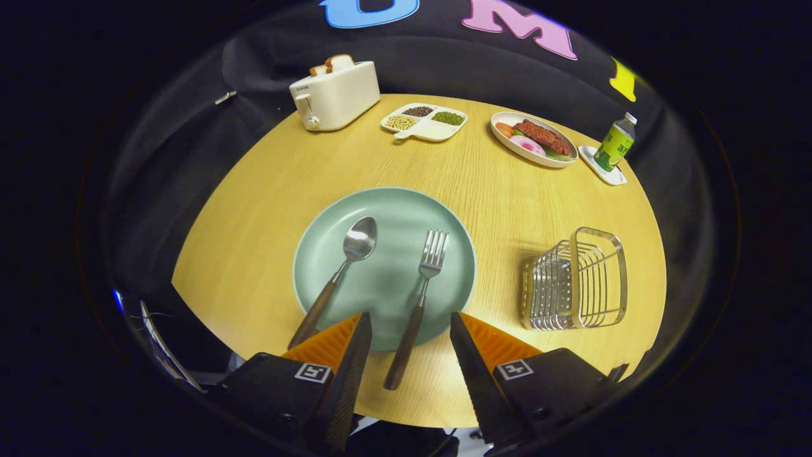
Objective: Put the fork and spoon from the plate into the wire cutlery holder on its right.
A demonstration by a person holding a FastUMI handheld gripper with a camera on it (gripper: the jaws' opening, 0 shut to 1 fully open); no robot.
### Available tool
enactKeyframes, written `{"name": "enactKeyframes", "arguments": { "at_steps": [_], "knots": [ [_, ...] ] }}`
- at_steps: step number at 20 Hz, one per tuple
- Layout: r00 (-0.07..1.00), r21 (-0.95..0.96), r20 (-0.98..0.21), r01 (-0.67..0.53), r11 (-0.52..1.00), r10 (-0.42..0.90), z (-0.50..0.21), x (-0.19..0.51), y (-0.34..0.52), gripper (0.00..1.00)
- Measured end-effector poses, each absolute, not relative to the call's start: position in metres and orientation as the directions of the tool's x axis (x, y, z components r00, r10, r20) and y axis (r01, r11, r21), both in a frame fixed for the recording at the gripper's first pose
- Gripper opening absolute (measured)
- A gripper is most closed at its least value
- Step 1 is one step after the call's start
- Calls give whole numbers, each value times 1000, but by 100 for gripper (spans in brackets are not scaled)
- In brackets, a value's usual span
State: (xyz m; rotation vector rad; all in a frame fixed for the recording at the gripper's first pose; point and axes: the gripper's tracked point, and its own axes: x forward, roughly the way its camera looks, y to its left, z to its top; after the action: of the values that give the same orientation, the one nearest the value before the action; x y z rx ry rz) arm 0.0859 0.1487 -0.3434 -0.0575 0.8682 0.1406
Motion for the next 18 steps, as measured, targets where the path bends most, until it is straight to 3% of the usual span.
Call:
{"name": "enactKeyframes", "arguments": {
  "at_steps": [3, 5, 8, 14, 18],
  "knots": [
    [609, -9, -788, -147, 989, 83, -359, 95, 149, 79],
    [588, -17, -807, -130, 991, 64, -369, 99, 149, 56],
    [556, -23, -830, -112, 993, 43, -382, 106, 150, 48],
    [496, -33, -868, -70, 997, 6, -390, 109, 153, 12],
    [505, -24, -863, -109, 994, 35, -383, 107, 151, 7]
  ]
}}
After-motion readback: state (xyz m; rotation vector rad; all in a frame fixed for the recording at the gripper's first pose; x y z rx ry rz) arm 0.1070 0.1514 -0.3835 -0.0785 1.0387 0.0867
